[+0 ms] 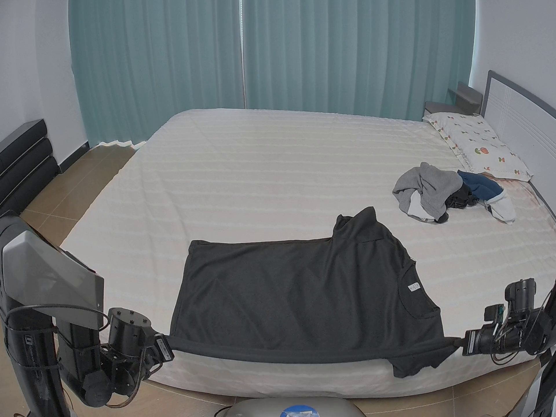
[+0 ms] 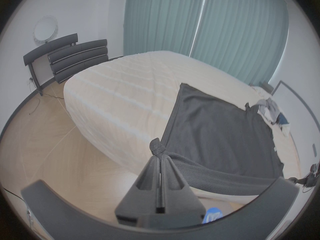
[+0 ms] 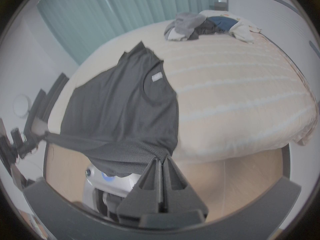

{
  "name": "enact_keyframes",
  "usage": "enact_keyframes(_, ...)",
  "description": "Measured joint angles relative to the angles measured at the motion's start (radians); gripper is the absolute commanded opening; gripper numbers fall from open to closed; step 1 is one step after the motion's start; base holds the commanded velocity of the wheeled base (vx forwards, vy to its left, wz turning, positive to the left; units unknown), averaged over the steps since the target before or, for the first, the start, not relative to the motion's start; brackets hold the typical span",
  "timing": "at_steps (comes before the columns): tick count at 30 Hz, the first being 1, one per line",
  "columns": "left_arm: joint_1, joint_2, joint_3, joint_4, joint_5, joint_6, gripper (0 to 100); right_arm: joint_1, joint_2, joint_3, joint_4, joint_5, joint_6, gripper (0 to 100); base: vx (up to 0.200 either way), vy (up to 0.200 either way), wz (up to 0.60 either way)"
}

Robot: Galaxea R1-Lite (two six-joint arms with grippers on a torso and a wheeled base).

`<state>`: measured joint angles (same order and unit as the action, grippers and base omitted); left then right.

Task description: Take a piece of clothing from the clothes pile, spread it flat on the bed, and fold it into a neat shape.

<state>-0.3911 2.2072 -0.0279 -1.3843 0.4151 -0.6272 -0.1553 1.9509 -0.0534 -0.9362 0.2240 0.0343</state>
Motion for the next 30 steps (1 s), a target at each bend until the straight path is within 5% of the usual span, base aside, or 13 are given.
enact_keyframes(7, 0.05, -0.006, -0.059, -0.055, -0.034, -0.022, 0, 0.04, 0.002, -0.113, -0.054, -0.006, 0.115, 0, 0.0, 0.0, 0.0)
enact_keyframes(30, 0.086, 0.097, -0.236, -0.057, -0.037, -0.034, 0, 0.091, 0.102, -0.272, -0.066, -0.008, 0.139, 0, 0.0, 0.0, 0.0)
